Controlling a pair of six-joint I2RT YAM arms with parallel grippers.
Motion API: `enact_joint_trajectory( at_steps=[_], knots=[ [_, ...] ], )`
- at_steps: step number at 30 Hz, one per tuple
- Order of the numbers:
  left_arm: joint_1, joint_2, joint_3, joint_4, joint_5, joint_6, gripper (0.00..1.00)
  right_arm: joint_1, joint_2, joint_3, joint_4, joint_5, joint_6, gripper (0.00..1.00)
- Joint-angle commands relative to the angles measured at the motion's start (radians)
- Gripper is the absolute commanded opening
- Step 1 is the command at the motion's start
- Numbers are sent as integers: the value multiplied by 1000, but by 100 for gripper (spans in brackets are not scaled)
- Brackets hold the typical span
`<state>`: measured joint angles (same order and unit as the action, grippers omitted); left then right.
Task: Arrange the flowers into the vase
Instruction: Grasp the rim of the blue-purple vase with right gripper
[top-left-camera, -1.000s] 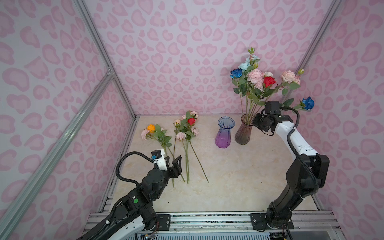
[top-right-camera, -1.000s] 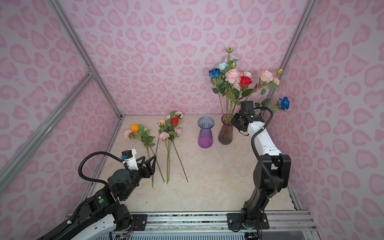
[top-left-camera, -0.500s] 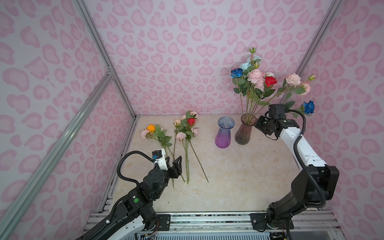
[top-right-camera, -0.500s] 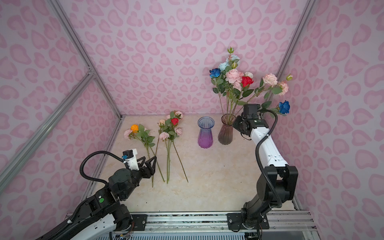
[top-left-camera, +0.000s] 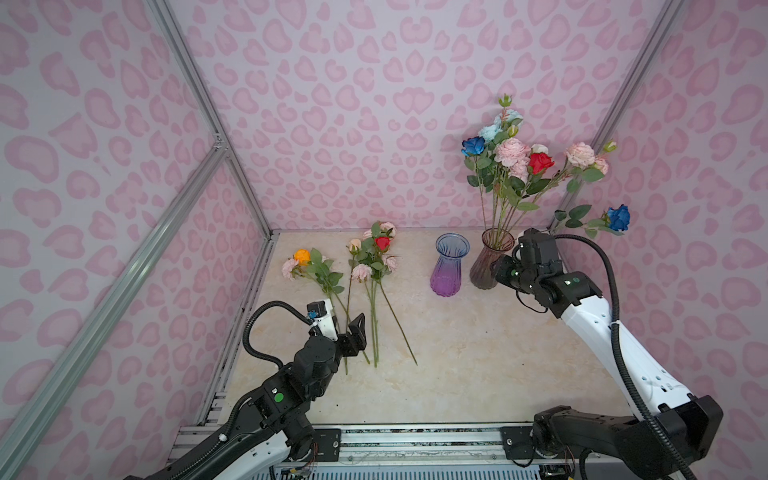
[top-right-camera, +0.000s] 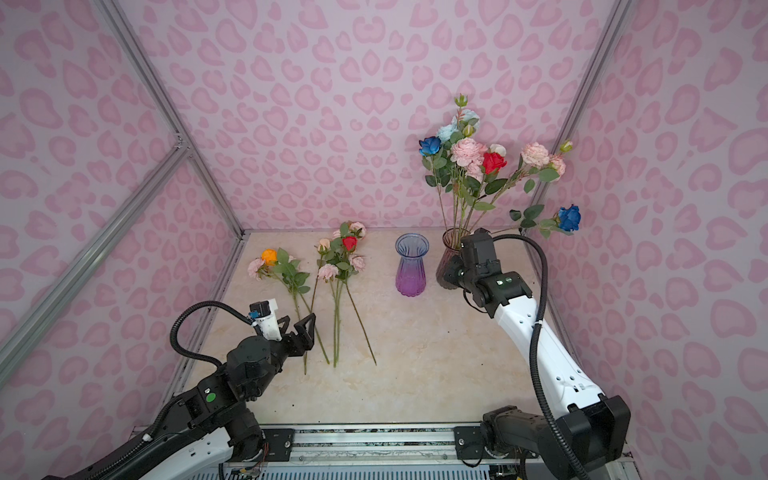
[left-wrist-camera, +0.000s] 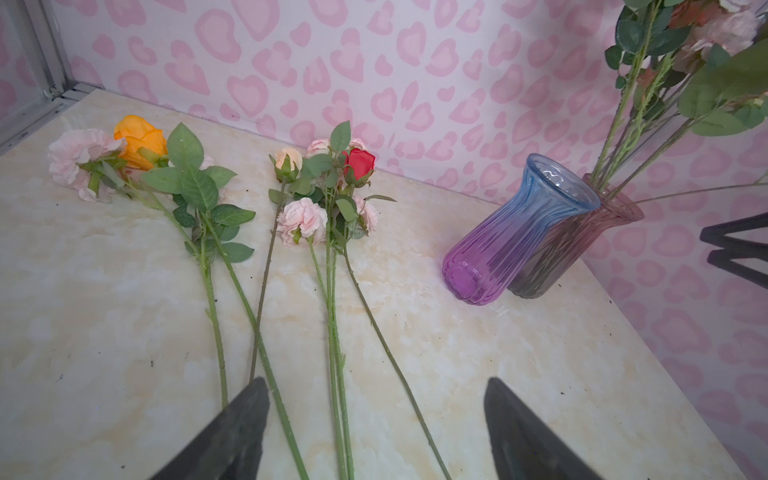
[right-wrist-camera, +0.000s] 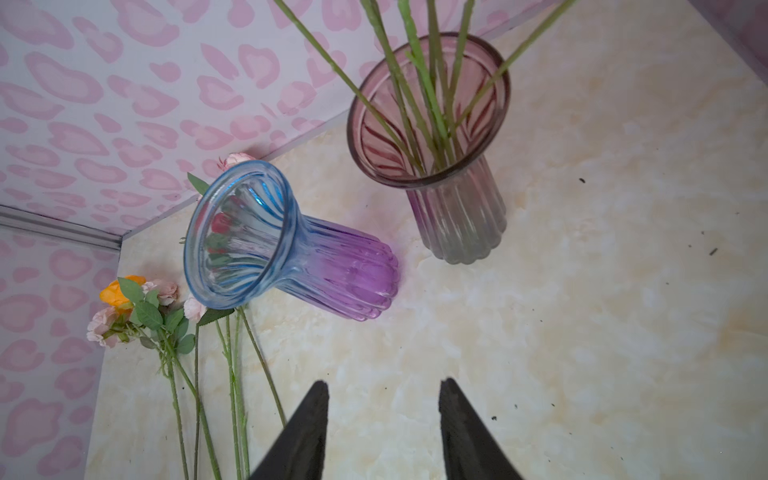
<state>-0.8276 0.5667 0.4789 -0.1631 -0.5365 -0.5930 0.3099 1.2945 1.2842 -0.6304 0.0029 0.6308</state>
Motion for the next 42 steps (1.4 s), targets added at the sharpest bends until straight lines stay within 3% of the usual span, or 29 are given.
enact_joint_trajectory(
  at_steps=[1, 7, 17, 31, 42],
  knots=[
    [0, 15, -3, 5, -33, -51, 98, 56, 78, 89, 19, 40, -9, 47],
    [1, -6, -11, -5, 1, -62, 98, 84, 276, 279, -14, 15, -17, 50],
    [1, -64, -42, -8, 8, -54, 98, 75, 460, 415, -17, -26, 9, 48],
    [2, -15, -20, 14, 4, -19, 98, 41, 481, 393, -20, -12, 33, 47],
    [2, 6, -5, 10, 0, -10, 98, 23, 583, 477, -31, -58, -2, 33]
  ],
)
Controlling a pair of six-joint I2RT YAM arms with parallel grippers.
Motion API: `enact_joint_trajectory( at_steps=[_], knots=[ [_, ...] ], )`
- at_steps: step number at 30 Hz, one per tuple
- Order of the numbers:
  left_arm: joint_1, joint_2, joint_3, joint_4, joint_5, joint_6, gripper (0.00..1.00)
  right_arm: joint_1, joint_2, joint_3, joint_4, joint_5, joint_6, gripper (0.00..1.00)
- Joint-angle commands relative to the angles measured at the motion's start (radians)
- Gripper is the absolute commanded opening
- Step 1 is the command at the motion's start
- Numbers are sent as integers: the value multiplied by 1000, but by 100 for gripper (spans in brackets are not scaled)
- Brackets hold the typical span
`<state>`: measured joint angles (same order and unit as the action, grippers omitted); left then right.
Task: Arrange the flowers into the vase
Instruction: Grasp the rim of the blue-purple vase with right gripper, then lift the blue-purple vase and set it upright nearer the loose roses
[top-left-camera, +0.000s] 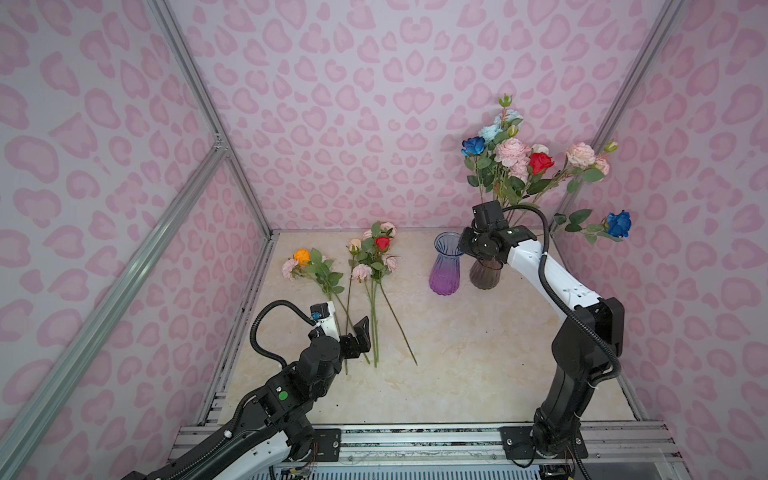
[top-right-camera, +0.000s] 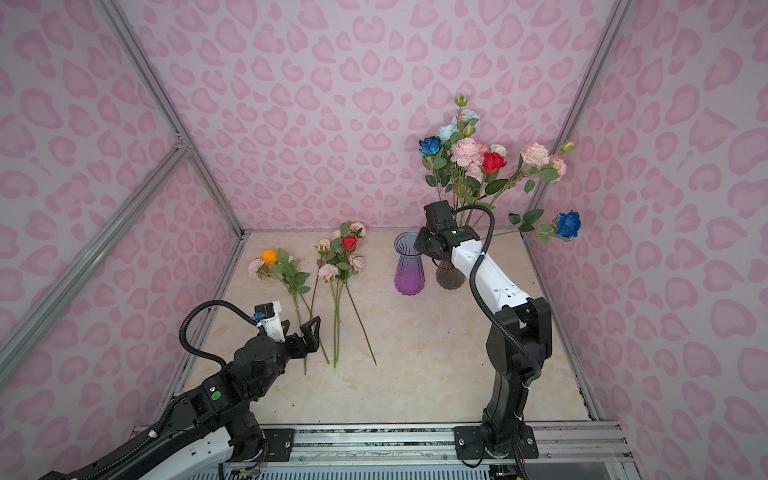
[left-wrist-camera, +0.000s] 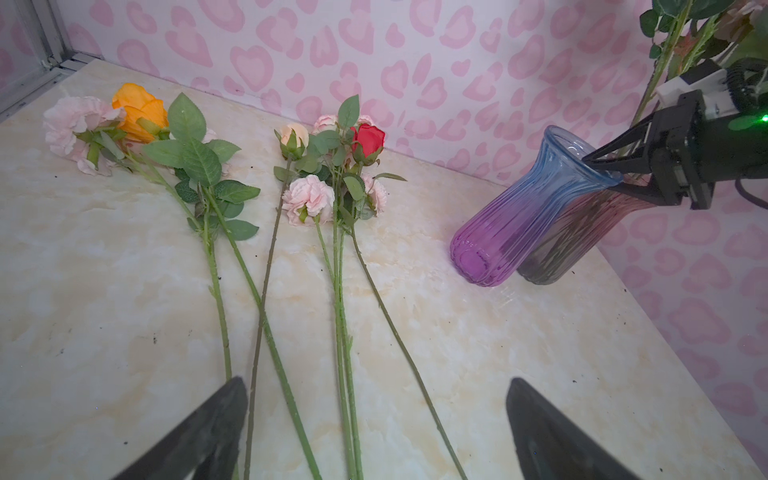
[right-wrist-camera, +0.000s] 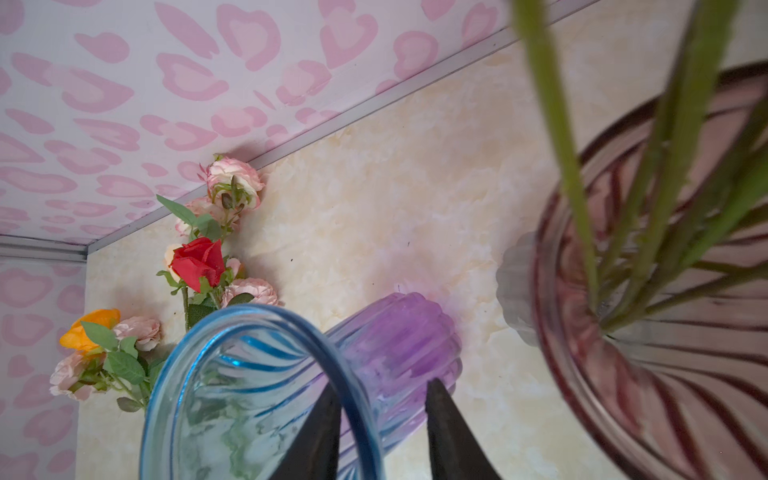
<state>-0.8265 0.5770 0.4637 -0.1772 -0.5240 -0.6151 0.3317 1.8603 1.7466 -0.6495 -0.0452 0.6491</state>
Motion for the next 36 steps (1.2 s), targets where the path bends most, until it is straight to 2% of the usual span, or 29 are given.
enact_joint_trajectory(
  at_steps=[1, 5, 14, 30, 36],
  knots=[
    [2, -7, 5, 27, -16, 12, 98, 3, 21, 19, -13, -7, -29, 30],
    [3, -12, -3, 32, -25, 8, 98, 9, 17, 18, -18, -13, -40, 17],
    [4, -35, 32, -7, -30, 30, 98, 9, -29, -56, 24, -51, -18, 0],
    [4, -79, 34, -21, -25, 28, 99, 13, -86, -87, 41, -159, 44, 0],
    [4, -70, 48, -23, -27, 36, 98, 43, -129, -131, -3, -194, 31, 0]
  ],
)
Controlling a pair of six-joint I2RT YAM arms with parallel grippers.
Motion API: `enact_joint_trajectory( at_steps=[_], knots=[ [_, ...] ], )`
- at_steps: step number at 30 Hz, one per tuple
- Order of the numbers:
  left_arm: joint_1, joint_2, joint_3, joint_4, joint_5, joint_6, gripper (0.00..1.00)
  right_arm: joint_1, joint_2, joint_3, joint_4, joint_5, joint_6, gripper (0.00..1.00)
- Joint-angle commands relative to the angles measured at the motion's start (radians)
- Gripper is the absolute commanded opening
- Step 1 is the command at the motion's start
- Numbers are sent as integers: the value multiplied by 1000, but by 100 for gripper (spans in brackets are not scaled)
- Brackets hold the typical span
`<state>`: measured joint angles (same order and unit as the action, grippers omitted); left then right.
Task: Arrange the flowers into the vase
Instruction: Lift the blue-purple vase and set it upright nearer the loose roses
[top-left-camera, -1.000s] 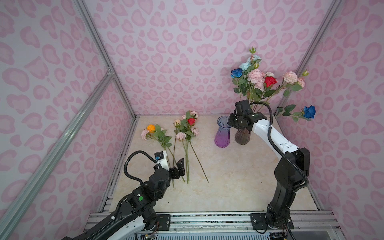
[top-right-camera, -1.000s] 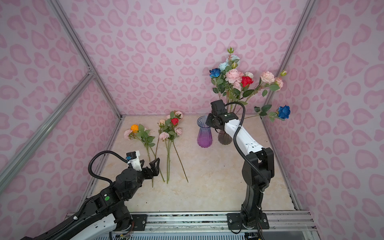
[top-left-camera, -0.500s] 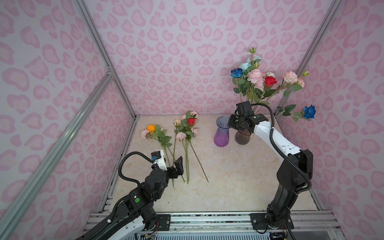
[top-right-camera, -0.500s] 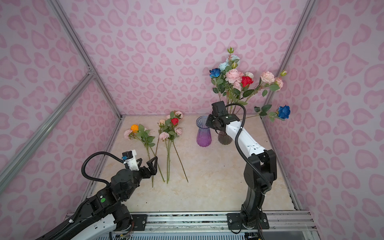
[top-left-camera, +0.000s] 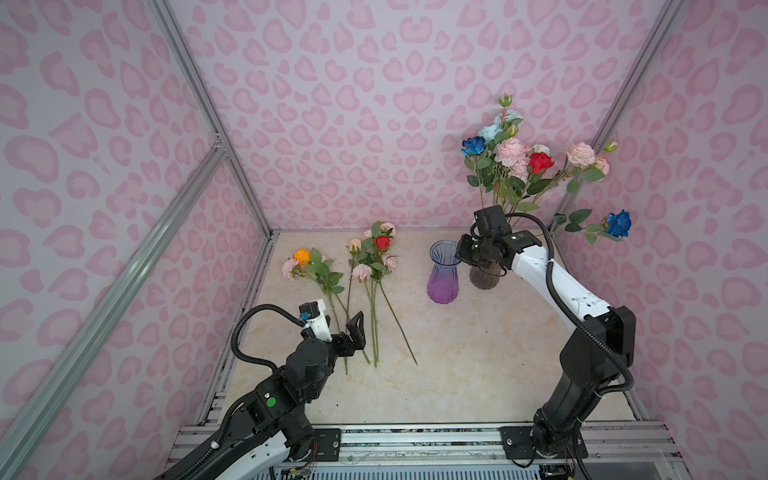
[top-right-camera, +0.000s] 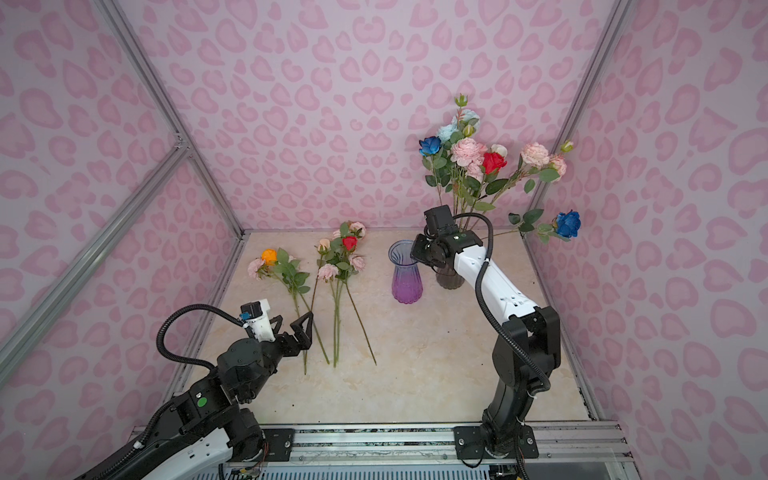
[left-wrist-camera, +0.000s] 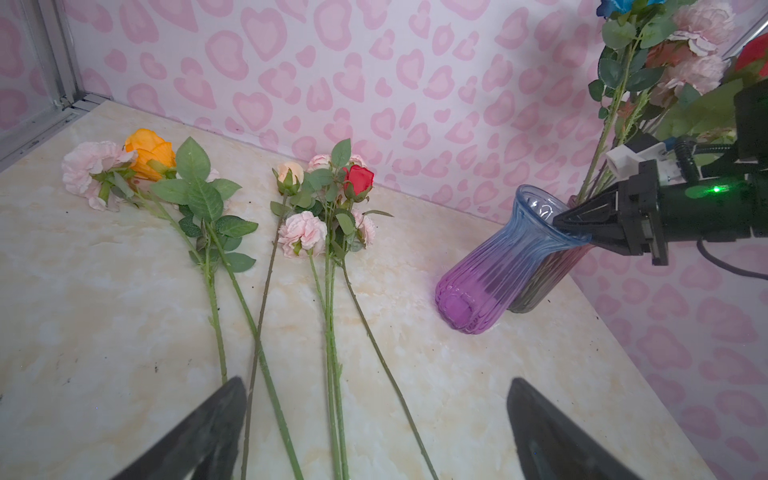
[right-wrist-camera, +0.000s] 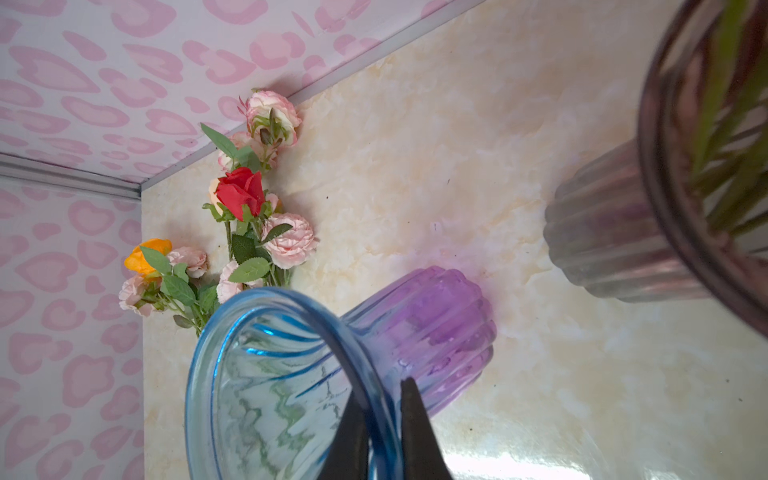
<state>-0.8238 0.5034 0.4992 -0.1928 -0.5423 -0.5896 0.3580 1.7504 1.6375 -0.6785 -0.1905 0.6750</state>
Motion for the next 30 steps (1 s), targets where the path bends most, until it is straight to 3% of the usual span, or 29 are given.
enact_joint_trajectory(
  at_steps=[1, 9, 20, 30],
  knots=[
    [3, 5, 14, -7, -11, 10, 99, 26, -28, -34, 18, -49, 1, 0],
    [3, 34, 21, 7, 2, 5, 99, 106, -134, -197, 56, -77, 35, 0],
    [3, 47, 6, 16, 24, -34, 99, 160, -187, -190, -77, -63, -7, 0],
    [3, 46, 1, 15, 28, -42, 100, 165, -152, -203, -63, -92, -30, 0]
  ],
)
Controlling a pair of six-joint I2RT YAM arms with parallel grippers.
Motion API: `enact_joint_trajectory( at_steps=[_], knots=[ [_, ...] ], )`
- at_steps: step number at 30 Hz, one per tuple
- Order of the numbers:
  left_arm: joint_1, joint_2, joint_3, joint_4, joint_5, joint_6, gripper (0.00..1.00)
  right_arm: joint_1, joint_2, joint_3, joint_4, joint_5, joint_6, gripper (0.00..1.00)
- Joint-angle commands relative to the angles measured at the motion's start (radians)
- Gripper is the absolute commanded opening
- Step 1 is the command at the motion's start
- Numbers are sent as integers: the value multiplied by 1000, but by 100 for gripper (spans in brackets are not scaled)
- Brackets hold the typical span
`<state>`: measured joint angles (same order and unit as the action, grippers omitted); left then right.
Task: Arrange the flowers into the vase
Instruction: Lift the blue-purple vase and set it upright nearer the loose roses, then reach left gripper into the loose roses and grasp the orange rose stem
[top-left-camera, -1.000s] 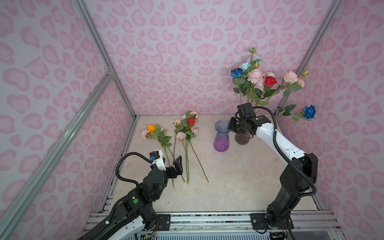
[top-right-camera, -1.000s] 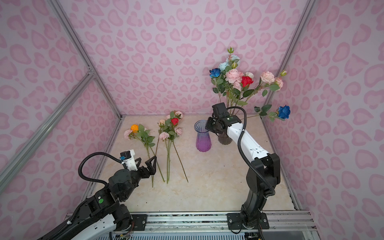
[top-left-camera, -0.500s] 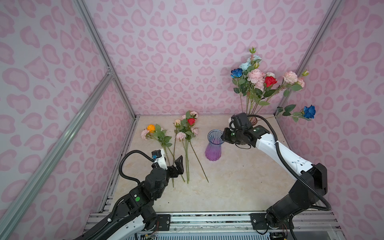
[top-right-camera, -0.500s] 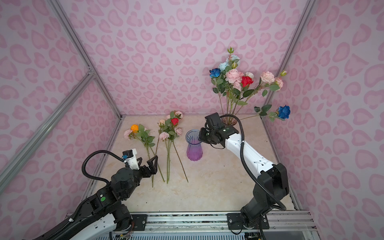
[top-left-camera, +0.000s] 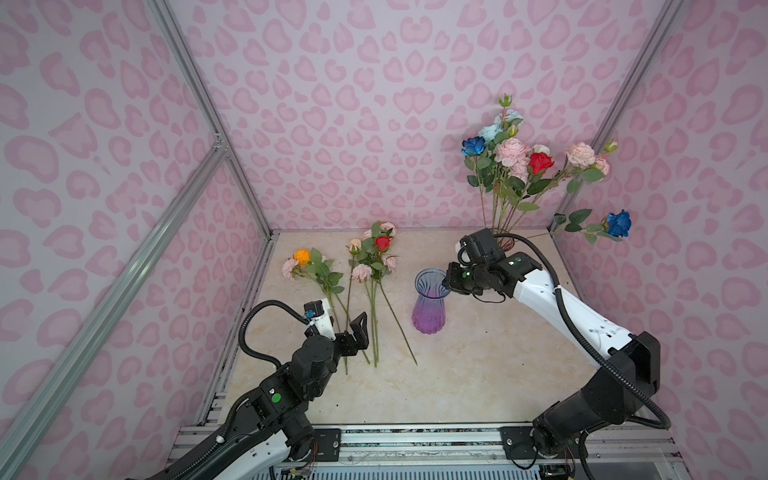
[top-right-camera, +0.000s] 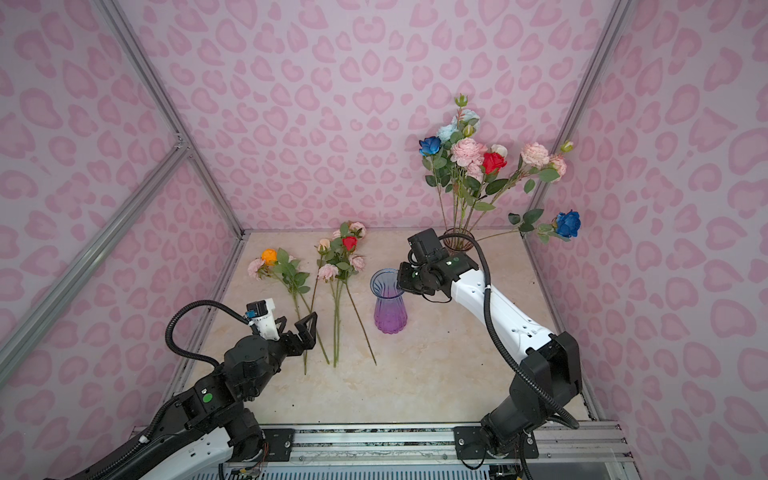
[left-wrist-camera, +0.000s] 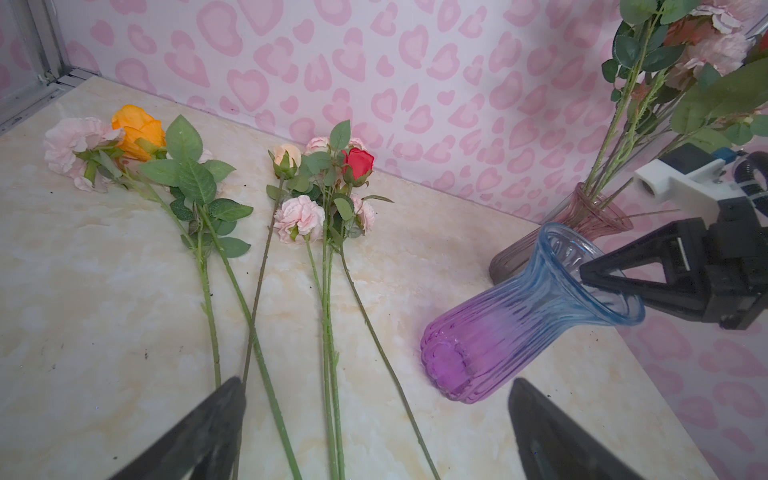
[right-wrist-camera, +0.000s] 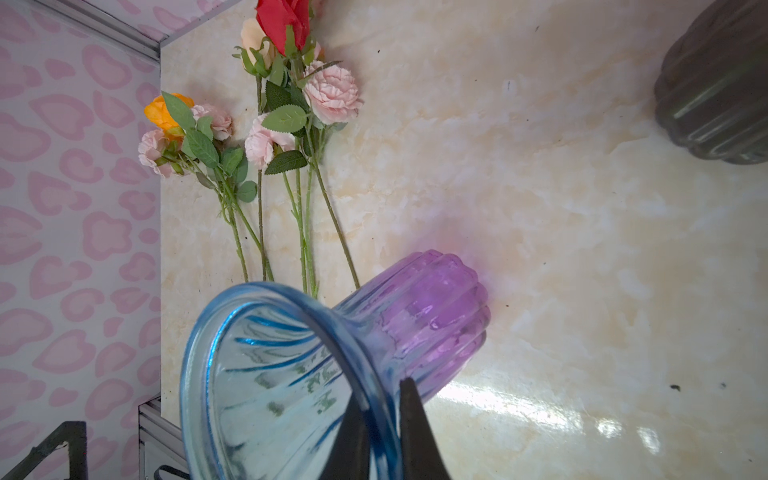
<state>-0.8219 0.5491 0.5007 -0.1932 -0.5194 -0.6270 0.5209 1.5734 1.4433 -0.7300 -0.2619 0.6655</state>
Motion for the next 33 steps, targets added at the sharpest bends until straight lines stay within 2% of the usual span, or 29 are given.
enact_joint_trajectory(
  at_steps=[1, 3, 11, 17, 23, 25, 29, 33],
  knots=[
    [1, 1, 0, 16, 5, -6, 100, 2, 32, -5, -15, -27, -28, 2],
    [1, 4, 2, 16, 5, -6, 100, 1, 36, 1, -16, -28, -35, 11],
    [1, 33, 22, 13, -3, 2, 100, -18, 10, 4, -37, 19, -74, 34],
    [8, 57, 49, 5, -65, -9, 100, -28, -72, 5, -13, 40, -117, 41],
    [56, 165, 115, -29, -56, -35, 97, -27, -132, 34, 39, 54, -152, 41],
    [115, 218, 132, -40, -11, -58, 94, -18, -185, 14, 84, 56, -166, 40],
    [340, 358, 152, -88, 154, -143, 79, 30, -328, -75, 169, 129, -201, 33],
    [477, 522, 167, -91, 235, -166, 74, 75, -437, -203, 262, 156, -220, 27]
  ],
)
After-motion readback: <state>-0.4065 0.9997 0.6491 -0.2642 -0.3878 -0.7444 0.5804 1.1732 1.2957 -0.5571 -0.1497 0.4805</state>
